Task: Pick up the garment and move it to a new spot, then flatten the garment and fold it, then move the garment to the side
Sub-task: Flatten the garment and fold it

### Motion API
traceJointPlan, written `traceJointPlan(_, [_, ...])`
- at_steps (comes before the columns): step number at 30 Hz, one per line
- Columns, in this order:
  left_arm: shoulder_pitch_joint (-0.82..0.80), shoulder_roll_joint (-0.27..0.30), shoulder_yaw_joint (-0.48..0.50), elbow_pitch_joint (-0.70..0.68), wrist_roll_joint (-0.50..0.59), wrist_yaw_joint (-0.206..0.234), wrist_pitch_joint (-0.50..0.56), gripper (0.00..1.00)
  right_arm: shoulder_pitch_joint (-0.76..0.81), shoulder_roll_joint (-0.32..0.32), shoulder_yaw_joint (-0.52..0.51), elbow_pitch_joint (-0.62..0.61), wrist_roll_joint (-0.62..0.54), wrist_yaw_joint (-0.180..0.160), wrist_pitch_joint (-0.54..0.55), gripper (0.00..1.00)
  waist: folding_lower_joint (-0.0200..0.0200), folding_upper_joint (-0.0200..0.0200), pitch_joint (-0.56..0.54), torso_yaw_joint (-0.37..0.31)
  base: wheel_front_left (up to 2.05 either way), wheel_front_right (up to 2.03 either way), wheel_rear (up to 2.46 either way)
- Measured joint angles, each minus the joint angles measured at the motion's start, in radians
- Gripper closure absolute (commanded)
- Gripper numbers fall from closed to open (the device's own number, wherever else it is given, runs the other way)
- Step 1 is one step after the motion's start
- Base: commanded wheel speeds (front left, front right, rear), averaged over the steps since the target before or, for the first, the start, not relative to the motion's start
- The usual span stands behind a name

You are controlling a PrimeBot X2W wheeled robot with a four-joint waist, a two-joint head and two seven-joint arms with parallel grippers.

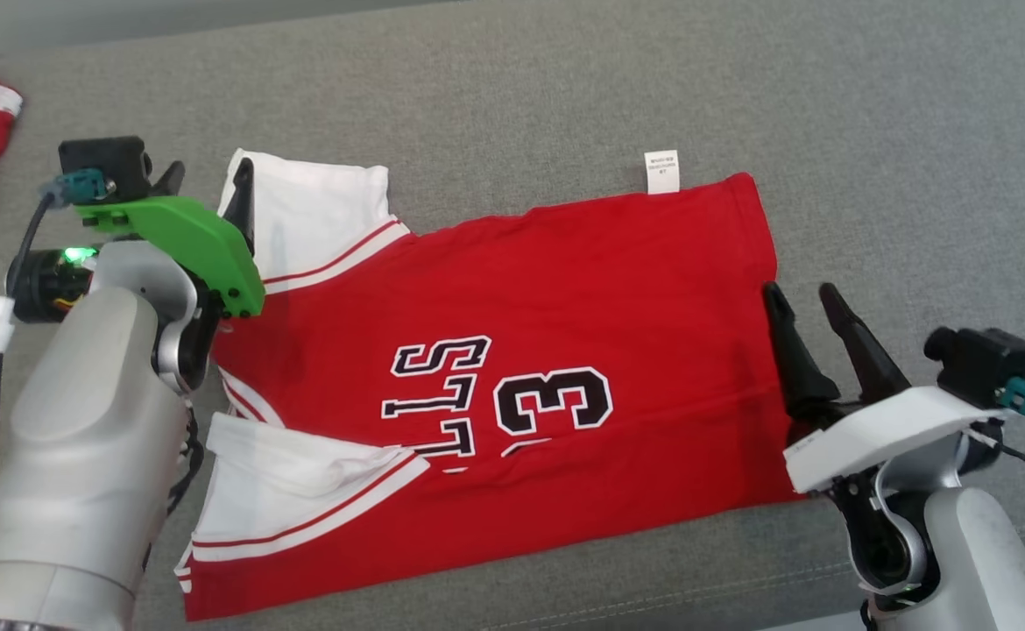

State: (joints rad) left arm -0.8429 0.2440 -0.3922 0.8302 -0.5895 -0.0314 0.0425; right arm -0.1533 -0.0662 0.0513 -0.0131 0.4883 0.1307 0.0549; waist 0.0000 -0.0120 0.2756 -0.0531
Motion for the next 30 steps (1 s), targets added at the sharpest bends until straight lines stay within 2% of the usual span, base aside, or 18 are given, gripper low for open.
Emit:
traceJointPlan(8, [-0.139, 0.007, -0.007, 0.192, 0.024, 0.017, -0.011, 0.0, -0.055, -0.04, 0.121, -0.051, 0.048, 0.0, -0.018, 0.0, 0.0001, 0.0, 0.108, -0.048, 0.0, 0.0, 0.0])
traceJointPlan(17, [-0.207, 0.028, -0.018, 0.32, 0.036, 0.004, -0.062, 0.0, -0.065, -0.056, 0.15, -0.047, 0.071, 0.0, -0.049, 0.0, 0.0001, 0.0, 0.179, -0.105, 0.0, 0.0, 0.0])
traceJointPlan(18, [-0.215, 0.03, -0.018, 0.33, 0.036, 0.0, -0.064, 0.2, -0.065, -0.055, 0.151, -0.045, 0.074, 0.0, -0.052, 0.0, 0.0001, 0.0, 0.184, -0.109, 0.0, 0.0, 0.0])
traceJointPlan(19, [-0.22, 0.03, -0.02, 0.339, 0.036, -0.001, -0.071, 0.66, -0.065, -0.056, 0.151, -0.043, 0.077, 0.0, -0.056, 0.0, 0.0001, 0.0, 0.187, -0.113, 0.0, 0.0, 0.0])
traceJointPlan(20, [-0.223, 0.03, -0.022, 0.346, 0.036, -0.003, -0.076, 0.8, -0.065, -0.057, 0.151, -0.041, 0.08, 0.0, -0.057, 0.0, 0.0001, 0.0, 0.189, -0.115, 0.0, 0.0, 0.0])
traceJointPlan(21, [-0.226, 0.029, -0.024, 0.354, 0.037, -0.005, -0.081, 1.0, -0.065, -0.058, 0.151, -0.038, 0.081, 0.0, -0.058, 0.0, 0.0001, 0.0, 0.189, -0.116, 0.0, 0.0, 0.0])
traceJointPlan(30, [-0.223, -0.005, -0.051, 0.393, 0.037, -0.058, -0.129, 1.0, -0.08, -0.071, 0.101, 0.007, 0.074, 0.0, -0.064, 0.0, 0.0001, 0.0, 0.154, -0.097, 0.0, 0.0, 0.0])
